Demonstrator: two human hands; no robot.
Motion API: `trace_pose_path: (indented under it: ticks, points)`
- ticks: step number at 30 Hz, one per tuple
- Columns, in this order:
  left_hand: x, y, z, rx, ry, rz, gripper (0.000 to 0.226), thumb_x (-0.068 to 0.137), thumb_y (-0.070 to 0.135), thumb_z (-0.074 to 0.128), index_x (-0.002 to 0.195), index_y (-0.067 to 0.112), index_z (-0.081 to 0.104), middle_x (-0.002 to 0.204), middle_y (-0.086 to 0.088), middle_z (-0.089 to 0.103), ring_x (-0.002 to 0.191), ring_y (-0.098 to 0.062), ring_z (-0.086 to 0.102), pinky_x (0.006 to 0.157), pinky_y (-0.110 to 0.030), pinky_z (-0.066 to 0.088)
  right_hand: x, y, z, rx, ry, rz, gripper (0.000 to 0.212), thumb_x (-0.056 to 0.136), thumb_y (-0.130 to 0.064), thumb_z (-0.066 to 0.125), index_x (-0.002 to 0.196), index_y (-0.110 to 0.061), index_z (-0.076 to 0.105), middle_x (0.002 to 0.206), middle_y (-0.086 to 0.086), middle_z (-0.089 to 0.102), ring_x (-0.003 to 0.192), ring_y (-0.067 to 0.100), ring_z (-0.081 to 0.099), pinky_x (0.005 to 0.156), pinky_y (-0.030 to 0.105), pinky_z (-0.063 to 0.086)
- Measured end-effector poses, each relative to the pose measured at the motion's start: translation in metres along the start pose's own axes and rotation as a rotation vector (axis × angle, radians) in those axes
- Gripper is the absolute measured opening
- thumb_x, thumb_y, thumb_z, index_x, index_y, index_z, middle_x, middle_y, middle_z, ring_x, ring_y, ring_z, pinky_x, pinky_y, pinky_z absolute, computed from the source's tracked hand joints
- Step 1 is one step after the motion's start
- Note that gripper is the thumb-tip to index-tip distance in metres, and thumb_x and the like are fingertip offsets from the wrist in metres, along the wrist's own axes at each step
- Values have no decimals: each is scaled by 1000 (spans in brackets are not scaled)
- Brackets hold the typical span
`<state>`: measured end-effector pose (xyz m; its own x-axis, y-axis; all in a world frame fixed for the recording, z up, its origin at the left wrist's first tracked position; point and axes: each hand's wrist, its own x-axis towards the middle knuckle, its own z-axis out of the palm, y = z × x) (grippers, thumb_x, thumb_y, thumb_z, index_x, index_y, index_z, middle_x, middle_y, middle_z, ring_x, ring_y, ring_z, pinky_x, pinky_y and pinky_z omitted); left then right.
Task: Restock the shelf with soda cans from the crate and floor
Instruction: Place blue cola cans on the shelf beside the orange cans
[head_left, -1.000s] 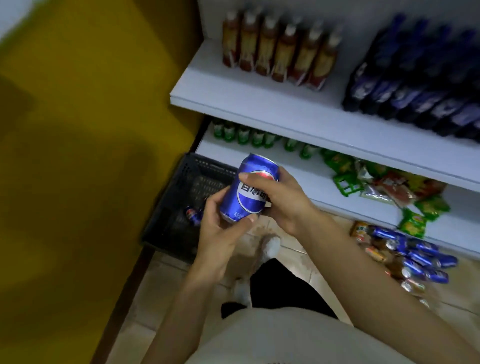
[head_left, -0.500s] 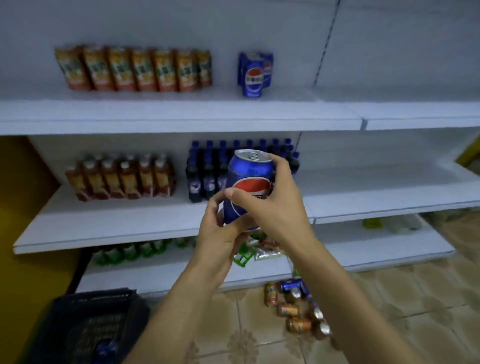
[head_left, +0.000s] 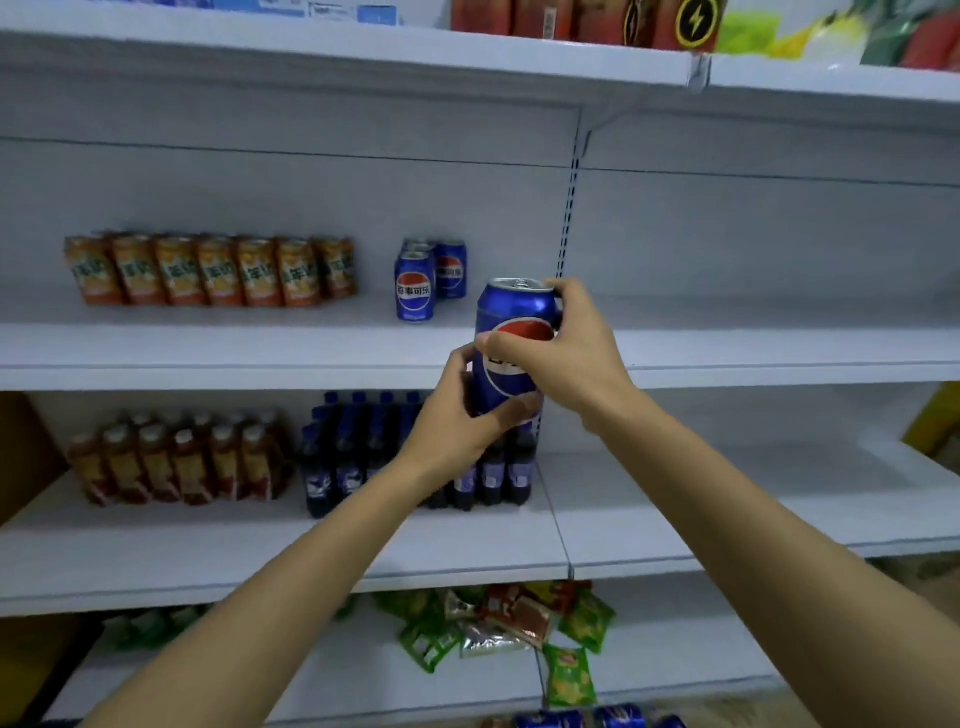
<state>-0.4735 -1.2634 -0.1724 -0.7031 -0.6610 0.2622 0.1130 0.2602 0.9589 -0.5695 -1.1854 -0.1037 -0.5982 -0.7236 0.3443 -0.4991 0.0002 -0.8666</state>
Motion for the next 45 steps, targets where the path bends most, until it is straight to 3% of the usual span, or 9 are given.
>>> trace_pose_path:
  ticks: [3,7,10,16,20,24,33,37,45]
  points:
    - [38,-12,-16,404,-89,0,84,72,49,75,140,25,30,129,9,53,118,-9,53,91,-24,48,41,7,1,65,2,32,74,68,-26,83,128,-22,40,115,-3,58,105,19,59,90,39,54]
    - [90,-28,-48,1268,-145,19,94,73,69,63,148,26,25,143,-2,43,128,-22,41,97,-42,45,105,23,18,11,-17,50,80,68,-23,84,133,-18,37,116,0,56,108,23,58,90,40,53]
    - [124,-34,-65,1500,-237,56,97,72,72,60,149,25,23,147,-3,36,132,-25,35,99,-42,39,159,40,43,-80,-38,41,76,68,-22,83,130,-19,39,112,-1,56,106,23,58,91,42,53]
    - [172,-51,-92,1634,-413,10,87,73,68,63,140,23,32,139,-5,40,124,-26,39,93,-41,38,263,81,100,-94,-17,162,63,66,-17,85,111,-21,40,106,2,56,102,24,59,88,40,54]
    - [190,-57,-108,1568,-519,-26,77,76,67,61,134,22,37,128,-5,46,116,-25,44,81,-36,38,318,103,132,-139,-28,234,63,69,-18,83,116,-16,40,114,6,56,109,26,57,88,34,51]
    - [201,-64,-117,1536,-566,-4,74,79,61,61,136,22,36,129,-5,43,117,-25,42,80,-37,39,355,124,160,-130,-21,181,66,72,-16,80,122,-8,38,123,12,57,111,30,57,89,36,48]
    - [223,-71,-123,1415,-477,11,53,94,59,37,133,24,42,126,-1,49,113,-22,45,79,-34,37,354,163,174,-159,27,80,82,72,-21,82,137,-9,34,133,11,55,119,28,55,95,32,44]
    - [229,-72,-119,1468,-464,-4,51,95,57,36,129,21,43,123,-4,50,110,-22,46,75,-33,34,356,163,177,-193,43,87,74,73,-21,81,131,-8,38,130,11,56,117,29,56,90,31,43]
    - [228,-75,-116,1472,-452,-45,53,94,58,37,132,21,42,127,-3,48,114,-22,44,79,-34,37,358,158,177,-266,17,139,80,71,-29,83,132,-10,34,131,13,53,117,31,56,91,37,45]
